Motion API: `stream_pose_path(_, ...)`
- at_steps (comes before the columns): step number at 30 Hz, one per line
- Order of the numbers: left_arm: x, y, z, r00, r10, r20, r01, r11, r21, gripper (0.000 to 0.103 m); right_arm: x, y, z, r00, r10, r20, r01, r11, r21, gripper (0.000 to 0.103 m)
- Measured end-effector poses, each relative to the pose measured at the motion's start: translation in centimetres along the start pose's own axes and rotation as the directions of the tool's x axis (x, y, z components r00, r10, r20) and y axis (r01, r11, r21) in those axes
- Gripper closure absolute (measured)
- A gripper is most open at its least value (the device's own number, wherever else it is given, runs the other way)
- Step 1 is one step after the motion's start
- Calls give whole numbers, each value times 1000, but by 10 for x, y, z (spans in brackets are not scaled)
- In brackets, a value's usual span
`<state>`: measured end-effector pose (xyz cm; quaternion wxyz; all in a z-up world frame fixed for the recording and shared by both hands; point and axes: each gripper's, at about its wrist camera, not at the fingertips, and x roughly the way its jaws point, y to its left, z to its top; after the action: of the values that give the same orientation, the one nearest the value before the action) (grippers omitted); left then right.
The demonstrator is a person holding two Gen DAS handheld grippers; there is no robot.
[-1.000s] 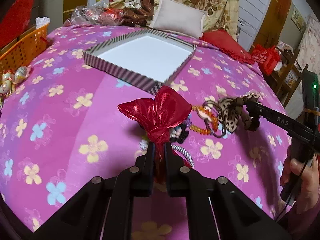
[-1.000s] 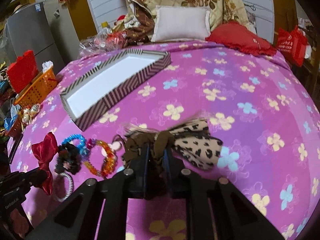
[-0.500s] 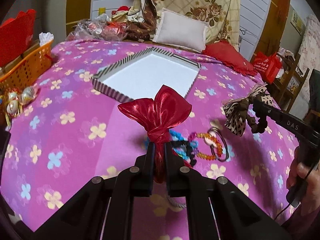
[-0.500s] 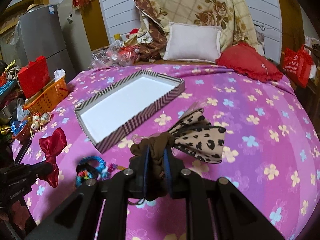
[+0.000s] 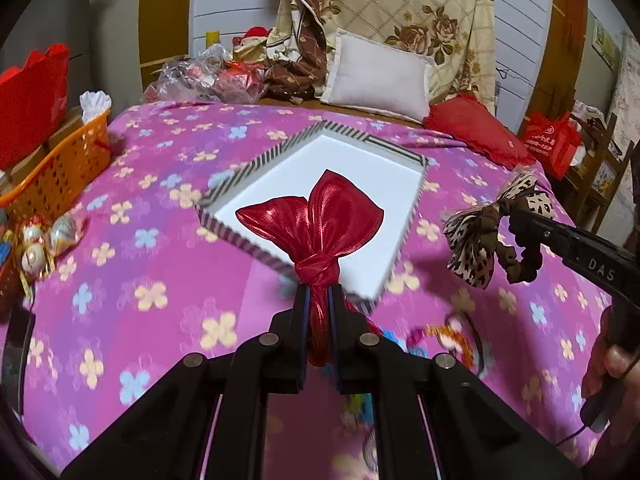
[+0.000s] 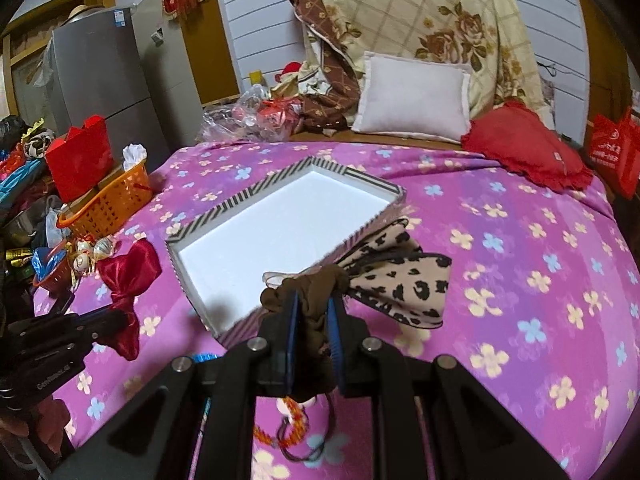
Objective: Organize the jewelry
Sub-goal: 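Carry the red bow with the left gripper while the right carries the leopard bow into the tray, then open both grippers to release the bows inside the striped tray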
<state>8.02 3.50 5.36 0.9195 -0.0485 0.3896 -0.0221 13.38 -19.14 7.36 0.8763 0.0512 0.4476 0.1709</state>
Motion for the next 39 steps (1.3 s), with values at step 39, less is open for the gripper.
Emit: stream_pose_path(39,103,18,30,990,56,-129,-59,998,-25,93,107,22,3,983,75,-170,-69,997,39,76)
